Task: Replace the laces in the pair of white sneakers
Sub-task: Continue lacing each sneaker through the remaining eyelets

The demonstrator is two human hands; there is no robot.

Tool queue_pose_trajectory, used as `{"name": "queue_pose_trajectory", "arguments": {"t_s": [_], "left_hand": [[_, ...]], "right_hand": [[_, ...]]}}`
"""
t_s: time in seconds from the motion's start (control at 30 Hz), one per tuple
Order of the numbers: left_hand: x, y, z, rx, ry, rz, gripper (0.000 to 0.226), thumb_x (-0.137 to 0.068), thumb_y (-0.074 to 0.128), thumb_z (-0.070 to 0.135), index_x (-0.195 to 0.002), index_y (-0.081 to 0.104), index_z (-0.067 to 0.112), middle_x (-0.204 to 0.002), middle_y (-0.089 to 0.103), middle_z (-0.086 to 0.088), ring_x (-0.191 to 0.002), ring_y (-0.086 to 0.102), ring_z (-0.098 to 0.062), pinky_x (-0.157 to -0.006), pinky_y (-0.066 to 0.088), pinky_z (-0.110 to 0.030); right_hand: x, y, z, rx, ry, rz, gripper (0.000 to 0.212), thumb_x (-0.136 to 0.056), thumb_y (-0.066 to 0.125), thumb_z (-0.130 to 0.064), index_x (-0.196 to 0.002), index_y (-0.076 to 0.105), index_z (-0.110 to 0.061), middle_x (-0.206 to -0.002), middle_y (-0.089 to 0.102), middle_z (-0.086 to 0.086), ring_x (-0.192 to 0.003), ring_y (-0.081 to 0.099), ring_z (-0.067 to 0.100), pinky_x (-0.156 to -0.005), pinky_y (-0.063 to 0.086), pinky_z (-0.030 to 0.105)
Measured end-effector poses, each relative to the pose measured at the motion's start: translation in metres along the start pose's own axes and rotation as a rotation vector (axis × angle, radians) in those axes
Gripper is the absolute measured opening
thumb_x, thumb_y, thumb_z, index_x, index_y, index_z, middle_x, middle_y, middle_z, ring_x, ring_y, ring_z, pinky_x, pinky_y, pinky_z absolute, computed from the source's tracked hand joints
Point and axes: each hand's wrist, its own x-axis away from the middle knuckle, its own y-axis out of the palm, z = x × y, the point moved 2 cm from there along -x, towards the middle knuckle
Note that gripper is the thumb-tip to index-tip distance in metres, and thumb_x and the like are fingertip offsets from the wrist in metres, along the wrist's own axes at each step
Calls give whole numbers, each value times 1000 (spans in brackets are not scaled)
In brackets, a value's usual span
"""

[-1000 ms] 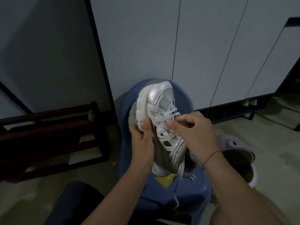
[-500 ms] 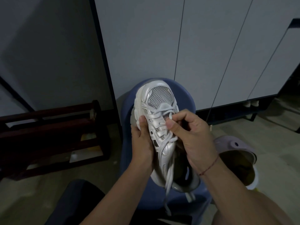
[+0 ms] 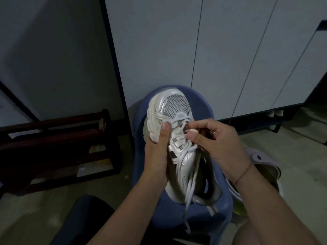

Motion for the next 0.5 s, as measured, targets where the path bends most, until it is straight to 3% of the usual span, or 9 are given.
{"name": "queue_pose_trajectory", "arguments": {"t_s": [0.13, 0.27, 0.5], "left_hand": [[-1, 2, 1, -61, 47, 46, 62, -75, 71, 56, -123, 64, 17, -114, 72, -7, -108, 68, -27, -99, 50, -50], [-2, 0, -6, -67, 57, 82, 70, -70, 72, 61, -125, 61, 18, -116, 72, -4, -108, 68, -24, -99, 51, -49], [-4, 3, -8, -17, 25, 66, 74, -71, 69, 61, -130, 58, 19, -121, 69, -5, -112, 66, -26, -102, 48, -50]], "right_hand": [[-2, -11, 1, 147, -13, 27, 14, -71, 79, -17, -75, 71, -27, -81, 70, 2, -76, 66, 24, -73, 57, 32], [-3, -16, 4, 243, -4, 19, 9, -77, 74, -14, -73, 69, -20, -72, 69, -5, -68, 63, 11, -67, 54, 22], [-7, -17, 10, -162, 159, 9, 13, -73, 65, -32, -65, 70, -22, -61, 65, -5, -59, 57, 8, -63, 51, 24]]}}
